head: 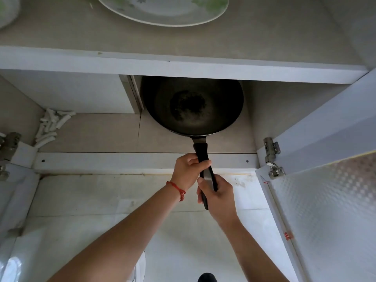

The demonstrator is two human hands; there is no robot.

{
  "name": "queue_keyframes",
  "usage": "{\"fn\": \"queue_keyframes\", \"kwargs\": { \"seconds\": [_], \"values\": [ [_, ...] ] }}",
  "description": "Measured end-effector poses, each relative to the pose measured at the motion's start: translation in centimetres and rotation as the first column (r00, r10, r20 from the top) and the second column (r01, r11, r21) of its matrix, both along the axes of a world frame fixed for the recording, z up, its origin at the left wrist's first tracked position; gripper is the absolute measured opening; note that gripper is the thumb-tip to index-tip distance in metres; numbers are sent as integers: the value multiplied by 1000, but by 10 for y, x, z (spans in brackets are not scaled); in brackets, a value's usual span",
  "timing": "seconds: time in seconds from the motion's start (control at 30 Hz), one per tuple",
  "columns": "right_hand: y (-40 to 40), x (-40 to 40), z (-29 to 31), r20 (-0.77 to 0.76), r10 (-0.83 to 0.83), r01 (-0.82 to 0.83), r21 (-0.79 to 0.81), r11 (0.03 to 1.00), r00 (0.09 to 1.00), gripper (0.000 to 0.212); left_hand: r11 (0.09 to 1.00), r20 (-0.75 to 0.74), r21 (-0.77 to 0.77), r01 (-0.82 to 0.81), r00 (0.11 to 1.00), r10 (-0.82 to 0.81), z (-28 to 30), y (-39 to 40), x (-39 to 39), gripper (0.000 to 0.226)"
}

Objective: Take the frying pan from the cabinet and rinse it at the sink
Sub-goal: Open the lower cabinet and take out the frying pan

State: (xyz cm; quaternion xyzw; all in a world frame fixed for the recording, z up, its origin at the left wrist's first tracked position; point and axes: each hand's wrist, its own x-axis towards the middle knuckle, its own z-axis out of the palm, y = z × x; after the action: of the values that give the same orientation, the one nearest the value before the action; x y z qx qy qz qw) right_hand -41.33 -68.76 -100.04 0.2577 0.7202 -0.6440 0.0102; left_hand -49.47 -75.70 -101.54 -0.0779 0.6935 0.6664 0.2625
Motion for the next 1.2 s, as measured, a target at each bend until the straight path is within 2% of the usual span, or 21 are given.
{"fn": "queue_keyframes", "kwargs": {
  "seconds": [0.13,0.43,0.87,1.1,1.2],
  "values": [
    [-10,14,17,25,-33,34,-30,999,999,21,1000,48,-1,-20,999,20,13,-7,15,3],
    [-29,68,88,149,-42,48,-36,998,988,20,999,129,-44,0,992,6,76,-26,68,13],
    [-52,150,263,343,-21,69,-128,989,939,23,990,283,-140,-4,958,43,241,-52,156,12],
    [-63,195,353,398,-59,140,-177,974,916,24,987,352,-161,24,935,35,329,-60,200,31],
    [-69,212,387,422,-70,148,-155,977,904,25,982,370,-176,65,929,5,364,-62,214,21]
  ]
}}
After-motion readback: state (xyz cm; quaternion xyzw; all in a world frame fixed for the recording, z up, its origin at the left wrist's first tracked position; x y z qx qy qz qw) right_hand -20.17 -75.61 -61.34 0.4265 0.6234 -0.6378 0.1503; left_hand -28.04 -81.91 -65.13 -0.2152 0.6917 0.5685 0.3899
